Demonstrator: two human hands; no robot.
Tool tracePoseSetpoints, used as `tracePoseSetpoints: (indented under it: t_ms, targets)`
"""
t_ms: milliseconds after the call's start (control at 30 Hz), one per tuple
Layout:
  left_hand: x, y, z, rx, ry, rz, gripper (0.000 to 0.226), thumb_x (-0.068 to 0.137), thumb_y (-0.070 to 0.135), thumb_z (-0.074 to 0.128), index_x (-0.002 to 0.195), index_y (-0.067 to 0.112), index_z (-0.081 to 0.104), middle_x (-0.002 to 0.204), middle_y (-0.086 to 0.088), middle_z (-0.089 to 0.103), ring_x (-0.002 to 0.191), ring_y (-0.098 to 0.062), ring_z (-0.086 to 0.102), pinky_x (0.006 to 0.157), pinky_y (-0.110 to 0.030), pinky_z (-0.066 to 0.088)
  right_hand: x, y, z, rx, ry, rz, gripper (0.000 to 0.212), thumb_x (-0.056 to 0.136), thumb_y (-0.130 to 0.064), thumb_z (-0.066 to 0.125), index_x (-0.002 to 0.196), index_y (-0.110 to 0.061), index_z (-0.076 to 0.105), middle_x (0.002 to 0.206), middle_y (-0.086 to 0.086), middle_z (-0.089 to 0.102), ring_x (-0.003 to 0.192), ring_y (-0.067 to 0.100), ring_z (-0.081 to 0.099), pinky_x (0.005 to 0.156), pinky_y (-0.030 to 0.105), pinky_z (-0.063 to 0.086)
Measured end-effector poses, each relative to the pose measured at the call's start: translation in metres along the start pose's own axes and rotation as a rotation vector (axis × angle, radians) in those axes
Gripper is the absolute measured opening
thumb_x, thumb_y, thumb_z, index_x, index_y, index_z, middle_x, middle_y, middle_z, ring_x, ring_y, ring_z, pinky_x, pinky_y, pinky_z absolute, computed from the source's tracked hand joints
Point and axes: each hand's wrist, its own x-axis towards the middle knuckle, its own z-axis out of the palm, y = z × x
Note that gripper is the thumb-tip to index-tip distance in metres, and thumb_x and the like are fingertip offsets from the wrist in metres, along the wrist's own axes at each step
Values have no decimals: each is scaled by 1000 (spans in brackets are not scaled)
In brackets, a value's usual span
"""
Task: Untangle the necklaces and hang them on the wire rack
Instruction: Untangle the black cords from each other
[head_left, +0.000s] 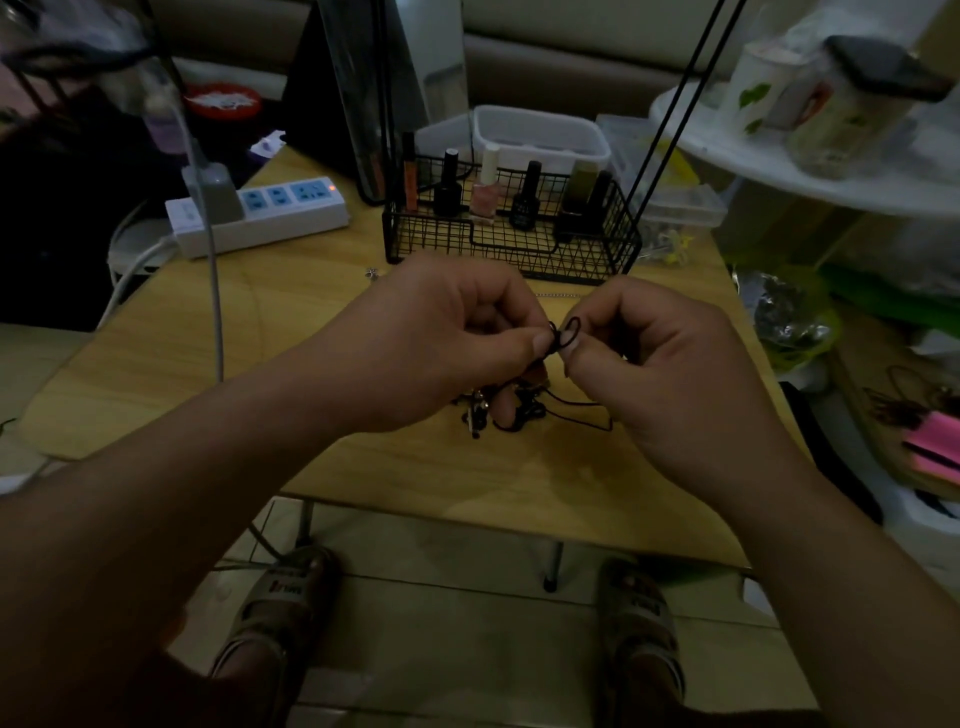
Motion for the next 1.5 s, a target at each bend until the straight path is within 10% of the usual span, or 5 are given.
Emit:
tracePoseSetpoints:
  t_ms: [100, 800, 1033, 1333, 1500]
  targets:
    - [-1, -1, 1, 4, -17, 4, 3, 97, 9, 69, 95, 11, 69, 73, -1, 76, 62, -13, 75, 54, -18, 52, 1, 0, 2, -8, -26, 9, 8, 90, -12, 70, 83, -13, 68, 68, -3, 60, 60, 2, 51, 53, 15, 41]
    - [0, -4, 2, -236, 151, -130, 6, 102, 3, 56, 96, 4, 59, 71, -12, 74, 65, -24, 76, 57, -22, 56, 1, -2, 22, 320, -83, 241, 6, 100, -17, 64, 100, -12, 66, 92, 8, 78, 84, 21, 75, 69, 25, 54]
    - [2, -4, 6, -373, 229, -194, 13, 107, 8, 43, 96, 10, 49, 72, -11, 72, 71, -33, 76, 69, -38, 62, 9, -4, 17, 856, -13, 453, 16, 100, -8, 45, 90, -13, 56, 86, 7, 70, 85, 23, 70, 85, 40, 53]
    - [-1, -5, 18, -509, 209, -222, 15, 106, 12, 37, 94, 11, 46, 58, -3, 54, 56, -31, 65, 97, -63, 55, 12, -1, 7, 1145, -5, 543, 9, 88, -19, 50, 80, -19, 45, 57, -6, 26, 47, 8, 30, 43, 20, 30]
    - [2, -4, 14, -751, 212, -262, 9, 105, 12, 36, 99, 11, 44, 72, -8, 61, 43, -16, 38, 85, -48, 63, 10, 3, -8, 856, -33, 531, 33, 80, -22, 59, 111, -11, 59, 68, -2, 46, 48, 7, 25, 39, 19, 16]
